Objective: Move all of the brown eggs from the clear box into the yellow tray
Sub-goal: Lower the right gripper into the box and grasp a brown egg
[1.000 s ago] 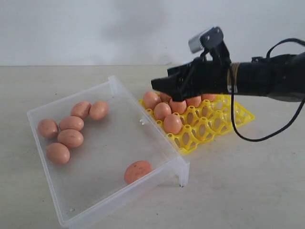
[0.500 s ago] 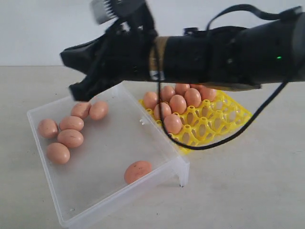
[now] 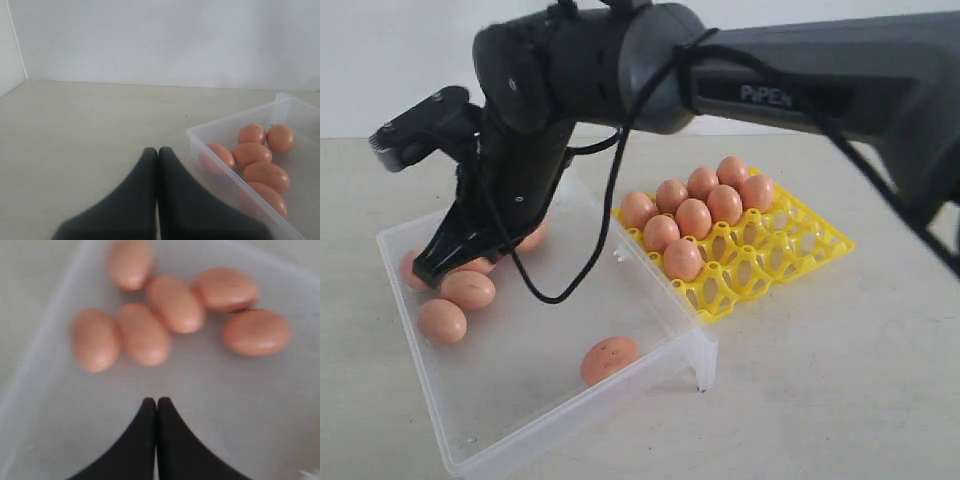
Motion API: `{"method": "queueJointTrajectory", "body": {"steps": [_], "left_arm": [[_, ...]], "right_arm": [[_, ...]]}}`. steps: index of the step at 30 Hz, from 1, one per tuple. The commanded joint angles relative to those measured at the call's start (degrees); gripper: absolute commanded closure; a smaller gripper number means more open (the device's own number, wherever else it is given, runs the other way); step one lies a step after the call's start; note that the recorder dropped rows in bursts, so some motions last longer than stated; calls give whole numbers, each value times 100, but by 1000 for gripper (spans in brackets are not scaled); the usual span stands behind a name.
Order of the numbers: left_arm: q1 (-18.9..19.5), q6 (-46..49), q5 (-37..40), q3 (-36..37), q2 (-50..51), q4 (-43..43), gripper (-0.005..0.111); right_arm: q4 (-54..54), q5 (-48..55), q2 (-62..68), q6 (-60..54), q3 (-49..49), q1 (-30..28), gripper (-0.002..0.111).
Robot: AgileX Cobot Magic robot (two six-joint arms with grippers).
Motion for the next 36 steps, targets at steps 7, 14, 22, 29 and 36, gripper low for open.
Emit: {"method": "queueJointTrajectory", "body": {"steps": [7,14,22,29,36], "left_arm": [[-19,3,0,-24,-17,-31,111],[-19,3,0,-24,-17,-31,111],[-19,3,0,-24,-17,-31,111],[-19,3,0,-24,-17,-31,111],[-19,3,0,-24,-17,-31,111]], "right_arm": [[1207,602,900,-1476,-1593,-145,105],[111,-223,1050,-1884,-1582,-145,45],[266,-812,1520,-1763,-1582,-145,41],[519,-816,1742,-1746,-1574,-145,45],[549,-837,1929,-1760,-1574,-145,45]]}}
